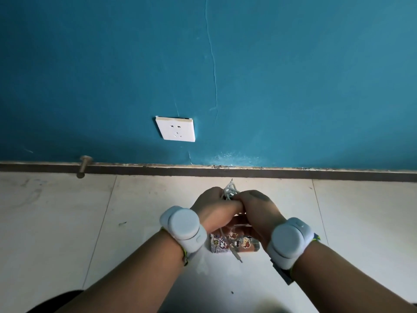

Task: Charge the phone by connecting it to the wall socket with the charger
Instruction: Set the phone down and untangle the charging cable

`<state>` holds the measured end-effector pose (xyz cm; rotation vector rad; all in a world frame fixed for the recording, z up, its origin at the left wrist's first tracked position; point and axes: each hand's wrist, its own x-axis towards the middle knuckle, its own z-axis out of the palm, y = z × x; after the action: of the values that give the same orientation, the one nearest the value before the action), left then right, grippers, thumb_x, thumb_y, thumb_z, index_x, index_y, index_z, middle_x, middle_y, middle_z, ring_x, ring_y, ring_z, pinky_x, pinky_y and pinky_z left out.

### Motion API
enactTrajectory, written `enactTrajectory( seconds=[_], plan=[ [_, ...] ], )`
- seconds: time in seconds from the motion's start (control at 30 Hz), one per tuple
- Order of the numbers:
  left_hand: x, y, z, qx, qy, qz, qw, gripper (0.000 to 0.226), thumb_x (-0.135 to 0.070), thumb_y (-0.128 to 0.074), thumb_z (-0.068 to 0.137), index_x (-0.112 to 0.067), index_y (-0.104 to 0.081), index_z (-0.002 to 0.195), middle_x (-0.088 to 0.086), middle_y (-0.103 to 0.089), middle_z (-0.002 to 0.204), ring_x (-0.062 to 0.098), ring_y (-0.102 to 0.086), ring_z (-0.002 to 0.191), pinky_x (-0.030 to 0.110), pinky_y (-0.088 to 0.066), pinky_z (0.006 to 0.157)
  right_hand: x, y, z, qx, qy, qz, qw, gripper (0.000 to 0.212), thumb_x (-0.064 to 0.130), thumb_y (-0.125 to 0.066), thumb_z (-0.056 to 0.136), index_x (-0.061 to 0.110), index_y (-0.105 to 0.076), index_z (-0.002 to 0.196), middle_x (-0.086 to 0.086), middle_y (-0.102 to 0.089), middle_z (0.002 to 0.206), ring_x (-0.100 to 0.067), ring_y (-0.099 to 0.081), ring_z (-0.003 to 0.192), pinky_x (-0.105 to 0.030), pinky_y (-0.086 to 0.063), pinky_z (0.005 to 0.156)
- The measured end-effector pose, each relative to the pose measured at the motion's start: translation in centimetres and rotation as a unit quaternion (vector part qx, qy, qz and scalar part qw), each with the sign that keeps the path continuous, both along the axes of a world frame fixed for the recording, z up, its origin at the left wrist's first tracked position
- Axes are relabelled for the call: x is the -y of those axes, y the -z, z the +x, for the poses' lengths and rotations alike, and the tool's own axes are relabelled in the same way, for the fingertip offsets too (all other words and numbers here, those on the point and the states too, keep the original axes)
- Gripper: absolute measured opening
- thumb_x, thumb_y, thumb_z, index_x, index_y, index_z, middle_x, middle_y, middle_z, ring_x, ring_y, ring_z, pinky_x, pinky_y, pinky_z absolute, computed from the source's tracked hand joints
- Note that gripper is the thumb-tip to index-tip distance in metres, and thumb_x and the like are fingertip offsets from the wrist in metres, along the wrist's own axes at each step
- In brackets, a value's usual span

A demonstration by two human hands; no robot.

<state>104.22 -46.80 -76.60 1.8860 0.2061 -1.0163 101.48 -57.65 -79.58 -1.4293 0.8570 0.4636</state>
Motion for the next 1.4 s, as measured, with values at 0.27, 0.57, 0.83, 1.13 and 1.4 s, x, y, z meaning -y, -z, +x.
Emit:
enactTrajectory(
  seconds=[0.27, 0.57, 0.83, 1.13, 1.4],
  plan=[
    [0.3, -0.3, 0.3, 0.002, -0.014, -0.007, 1.000, 0.039, -0.029, -0.063, 0.060, -0.009, -0.072, 0.092, 0.020, -0.074, 0.095, 0.032, -0.074, 0.086, 0.052, -0.060, 0.079, 0.0, -0.5, 0.6, 0.006, 0.005, 0.008, 1.000, 0.017, 0.015, -0.058, 0.084, 0.003, -0.065, 0.094, -0.016, -0.062, 0.071, -0.033, -0.065, 0.061, -0.041, -0.049, 0.061],
    [0.1, -0.6, 0.9, -0.025, -0.008, -0.015, 1.000, 0.013, -0.014, -0.066, 0.080, -0.011, -0.071, 0.092, 0.012, -0.073, 0.089, 0.019, -0.066, 0.076, 0.039, -0.055, 0.082, 0.5, -2.0, 0.7, 0.017, 0.006, 0.063, 0.998, 0.016, 0.013, -0.063, 0.085, 0.002, -0.066, 0.095, -0.015, -0.061, 0.071, -0.030, -0.061, 0.062, -0.032, -0.044, 0.052],
    [-1.6, -1.2, 2.1, -0.055, -0.108, -0.059, 0.991, 0.031, -0.009, -0.041, 0.093, -0.008, -0.066, 0.111, 0.004, -0.066, 0.099, 0.017, -0.063, 0.087, 0.039, -0.051, 0.092, 1.0, -3.3, 0.8, 0.057, 0.047, 0.105, 0.992, 0.006, 0.008, -0.063, 0.090, 0.004, -0.059, 0.093, -0.013, -0.058, 0.073, -0.024, -0.053, 0.058, -0.041, -0.054, 0.066],
    [-2.5, -1.0, 2.4, 0.031, -0.088, -0.041, 0.995, 0.016, -0.011, -0.069, 0.086, -0.023, -0.075, 0.095, -0.003, -0.077, 0.086, 0.012, -0.072, 0.077, 0.035, -0.056, 0.082, 2.2, -3.7, 1.2, 0.114, 0.094, 0.129, 0.981, 0.007, 0.012, -0.065, 0.090, 0.007, -0.061, 0.089, -0.013, -0.067, 0.080, -0.027, -0.064, 0.070, -0.042, -0.060, 0.079],
    [-2.2, -0.6, 2.3, 0.115, -0.124, -0.062, 0.984, 0.011, -0.009, -0.073, 0.084, -0.018, -0.078, 0.089, 0.006, -0.073, 0.079, 0.013, -0.065, 0.071, 0.028, -0.051, 0.072, 1.7, -3.4, 0.8, 0.143, 0.038, 0.065, 0.987, 0.018, 0.017, -0.070, 0.087, 0.003, -0.064, 0.098, -0.012, -0.070, 0.085, -0.023, -0.067, 0.071, -0.037, -0.061, 0.073]
  ],
)
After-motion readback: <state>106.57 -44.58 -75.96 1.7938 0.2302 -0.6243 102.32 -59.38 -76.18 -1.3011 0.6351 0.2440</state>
